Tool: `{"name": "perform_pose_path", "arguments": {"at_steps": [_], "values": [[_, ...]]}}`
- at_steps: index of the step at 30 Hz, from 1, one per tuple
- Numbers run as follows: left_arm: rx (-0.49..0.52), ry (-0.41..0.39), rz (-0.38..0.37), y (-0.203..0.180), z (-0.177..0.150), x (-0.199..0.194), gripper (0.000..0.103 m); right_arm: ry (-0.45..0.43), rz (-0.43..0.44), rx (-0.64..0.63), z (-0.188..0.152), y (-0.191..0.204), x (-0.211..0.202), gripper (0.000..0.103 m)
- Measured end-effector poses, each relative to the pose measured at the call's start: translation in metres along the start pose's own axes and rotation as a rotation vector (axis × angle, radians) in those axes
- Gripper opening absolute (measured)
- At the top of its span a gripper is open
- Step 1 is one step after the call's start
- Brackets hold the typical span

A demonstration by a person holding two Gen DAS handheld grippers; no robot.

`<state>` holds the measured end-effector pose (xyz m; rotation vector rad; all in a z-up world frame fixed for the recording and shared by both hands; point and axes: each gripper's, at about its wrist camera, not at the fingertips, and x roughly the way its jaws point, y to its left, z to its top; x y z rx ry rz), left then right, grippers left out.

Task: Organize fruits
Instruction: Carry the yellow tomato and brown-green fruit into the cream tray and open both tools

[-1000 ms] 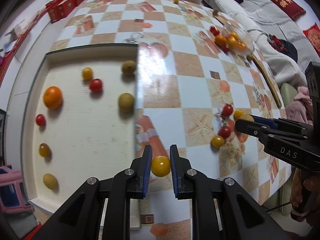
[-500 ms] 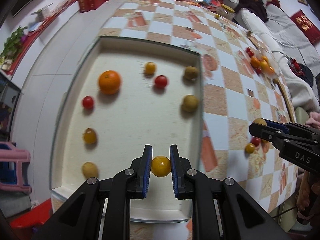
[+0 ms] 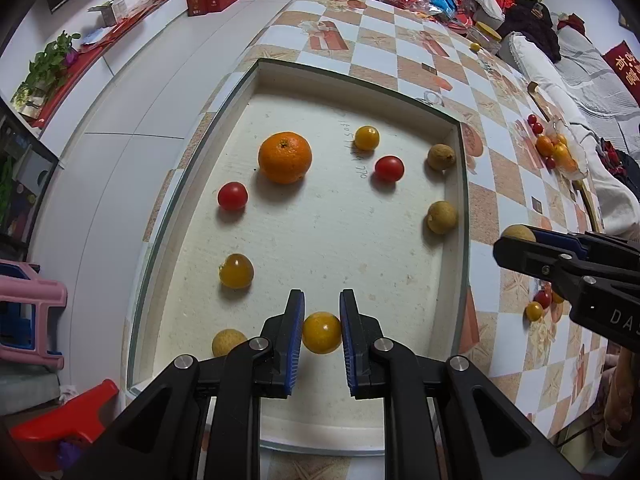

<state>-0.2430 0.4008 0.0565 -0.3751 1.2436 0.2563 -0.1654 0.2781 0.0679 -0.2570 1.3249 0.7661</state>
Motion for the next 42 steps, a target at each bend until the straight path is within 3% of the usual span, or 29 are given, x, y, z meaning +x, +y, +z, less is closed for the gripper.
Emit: {"name": "perform_pose_path", "arguments": {"at_steps": [15, 36, 38, 40, 41, 42], "values": [[-0.005, -0.008, 0.03, 0.009, 0.029, 0.024, 0.019, 0.045, 0.013, -0.084, 0.016, 0.02, 0.028, 0.031], [0.083, -0.001, 0.079, 0.0, 0.046, 0.05, 0.02, 0.066, 0.01, -0.56, -0.025, 0.075, 0.065, 0.032], [0.084, 0.0, 0.07, 0.0, 0.045, 0.05, 0.024, 0.07, 0.0, -0.593, -0.029, 0.077, 0.069, 0.037], [0.087, 0.001, 0.06, -0.001, 0.045, 0.05, 0.036, 0.075, -0.022, -0.626, -0.034, 0.079, 0.073, 0.046], [0.087, 0.0, 0.069, -0.001, 0.045, 0.05, 0.056, 0.077, -0.031, -0.635, -0.036, 0.079, 0.074, 0.05], [0.082, -0.015, 0.086, -0.001, 0.044, 0.049, 0.065, 0.076, -0.034, -0.638, -0.038, 0.079, 0.076, 0.055]]}}
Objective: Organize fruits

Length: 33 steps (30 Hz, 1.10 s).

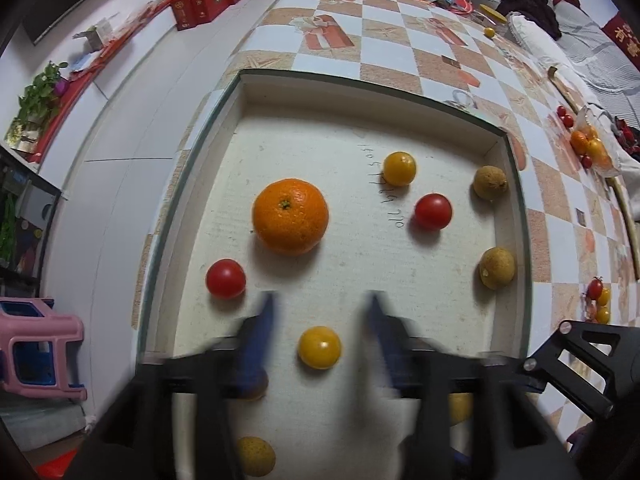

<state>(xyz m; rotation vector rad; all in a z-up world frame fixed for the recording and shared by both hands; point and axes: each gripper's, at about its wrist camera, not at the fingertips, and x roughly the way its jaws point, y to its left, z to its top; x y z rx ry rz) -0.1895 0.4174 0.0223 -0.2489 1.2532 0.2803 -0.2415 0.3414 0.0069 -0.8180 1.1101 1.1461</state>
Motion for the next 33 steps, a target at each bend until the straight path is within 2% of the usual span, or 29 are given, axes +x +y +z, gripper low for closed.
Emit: {"name": "perform_pose_path", "arguments": {"at_steps": [5, 10, 14, 15, 17, 19, 25, 33], "values": [[-0.029, 0.003, -0.014, 0.007, -0.003, 0.0, 0.065, -0.039, -0.007, -0.003, -0.005, 0.003, -0.007, 0.081], [-0.041, 0.002, -0.016, 0.009, -0.003, -0.006, 0.065, -0.076, -0.014, 0.018, -0.01, 0.0, -0.027, 0.081], [-0.055, 0.009, -0.007, 0.009, -0.005, -0.019, 0.066, -0.067, -0.008, 0.099, -0.018, -0.008, -0.048, 0.085], [-0.062, 0.017, -0.004, 0.01, -0.006, -0.023, 0.079, -0.061, 0.0, 0.129, -0.02, -0.011, -0.052, 0.086], [-0.075, 0.002, 0.013, 0.011, -0.009, -0.032, 0.095, -0.041, 0.002, 0.185, -0.023, -0.016, -0.059, 0.089], [-0.073, -0.01, 0.029, 0.012, -0.012, -0.04, 0.095, -0.026, -0.007, 0.239, -0.024, -0.022, -0.064, 0.09], [-0.086, 0.031, 0.031, 0.019, -0.022, -0.054, 0.095, 0.005, 0.011, 0.446, -0.035, -0.035, -0.082, 0.094], [-0.075, 0.063, 0.053, 0.027, -0.032, -0.073, 0.095, 0.022, -0.004, 0.608, -0.03, -0.052, -0.095, 0.097]]}}
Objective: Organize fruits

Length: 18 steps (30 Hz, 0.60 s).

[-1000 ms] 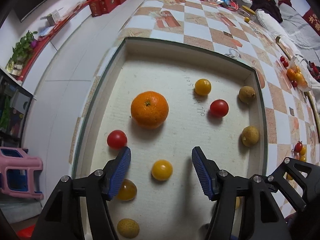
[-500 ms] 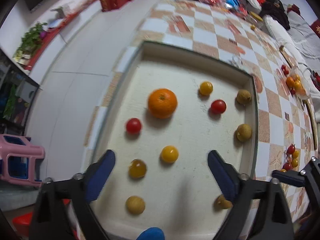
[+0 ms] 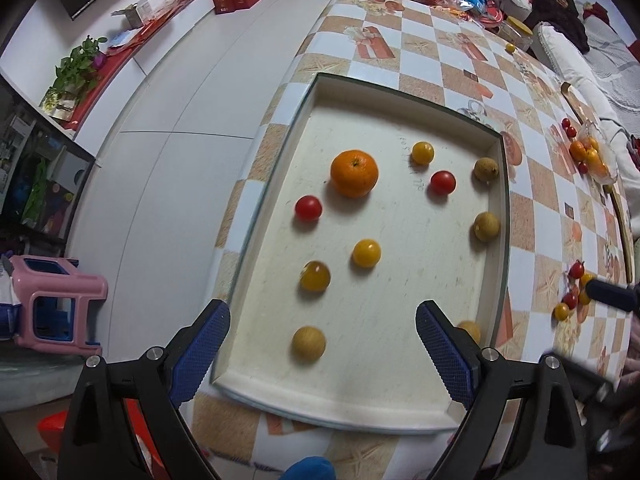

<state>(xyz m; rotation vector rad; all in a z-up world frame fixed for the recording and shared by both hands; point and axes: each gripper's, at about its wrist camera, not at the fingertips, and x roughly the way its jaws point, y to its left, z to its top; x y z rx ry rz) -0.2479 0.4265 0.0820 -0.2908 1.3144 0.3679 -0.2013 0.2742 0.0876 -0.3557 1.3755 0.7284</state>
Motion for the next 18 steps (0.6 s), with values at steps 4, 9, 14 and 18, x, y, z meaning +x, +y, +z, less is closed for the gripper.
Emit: {"name": "perform_pose_path", "arguments": {"at_steps": [4, 9, 14, 18], "values": [[0.011, 0.01, -0.008, 0.004, -0.007, -0.008, 0.095, 0.001, 0.001, 0.054, 0.008, -0.001, -0.007, 0.103], [0.044, 0.032, -0.004, 0.001, -0.014, -0.013, 0.095, 0.017, -0.012, 0.087, 0.019, 0.003, -0.01, 0.103], [0.061, 0.036, -0.002, 0.0, -0.016, -0.022, 0.095, 0.047, -0.007, 0.12, 0.025, 0.005, -0.013, 0.103], [0.077, 0.036, 0.012, -0.001, -0.016, -0.026, 0.095, 0.061, -0.019, 0.108, 0.03, 0.01, -0.015, 0.103]]}}
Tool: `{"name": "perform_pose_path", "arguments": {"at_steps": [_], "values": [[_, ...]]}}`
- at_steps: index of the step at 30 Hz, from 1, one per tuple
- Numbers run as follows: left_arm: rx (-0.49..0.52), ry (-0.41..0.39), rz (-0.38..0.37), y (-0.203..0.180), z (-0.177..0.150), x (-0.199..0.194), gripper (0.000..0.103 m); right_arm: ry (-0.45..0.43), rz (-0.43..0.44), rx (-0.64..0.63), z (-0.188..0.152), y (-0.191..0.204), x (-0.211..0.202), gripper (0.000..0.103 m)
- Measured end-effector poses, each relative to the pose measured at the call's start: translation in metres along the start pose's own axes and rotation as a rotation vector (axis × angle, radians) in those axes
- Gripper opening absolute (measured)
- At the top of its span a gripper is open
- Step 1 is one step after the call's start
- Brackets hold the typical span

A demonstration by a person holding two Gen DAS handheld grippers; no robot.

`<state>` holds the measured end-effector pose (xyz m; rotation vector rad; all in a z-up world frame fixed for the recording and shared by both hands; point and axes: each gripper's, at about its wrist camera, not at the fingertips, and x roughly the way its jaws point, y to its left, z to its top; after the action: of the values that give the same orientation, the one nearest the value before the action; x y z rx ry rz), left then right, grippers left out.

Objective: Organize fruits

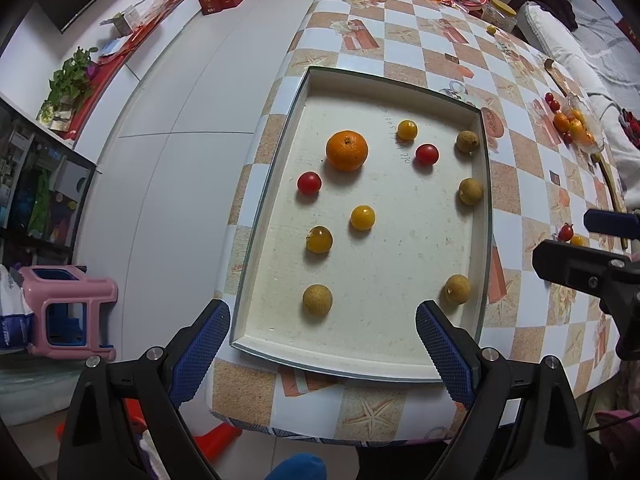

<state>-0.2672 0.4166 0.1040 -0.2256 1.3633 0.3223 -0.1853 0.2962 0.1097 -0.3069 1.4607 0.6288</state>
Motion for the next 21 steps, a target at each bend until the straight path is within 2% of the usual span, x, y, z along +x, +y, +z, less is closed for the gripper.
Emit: {"name": "perform_pose_path", "arguments": {"at_steps": [21], "values": [[0.063, 0.0, 0.023, -0.0105, 0.0055, -0.0048, 0.095, -0.004, -0.003, 0.01, 0.0054, 0.0039, -0.0071, 0.103]]}}
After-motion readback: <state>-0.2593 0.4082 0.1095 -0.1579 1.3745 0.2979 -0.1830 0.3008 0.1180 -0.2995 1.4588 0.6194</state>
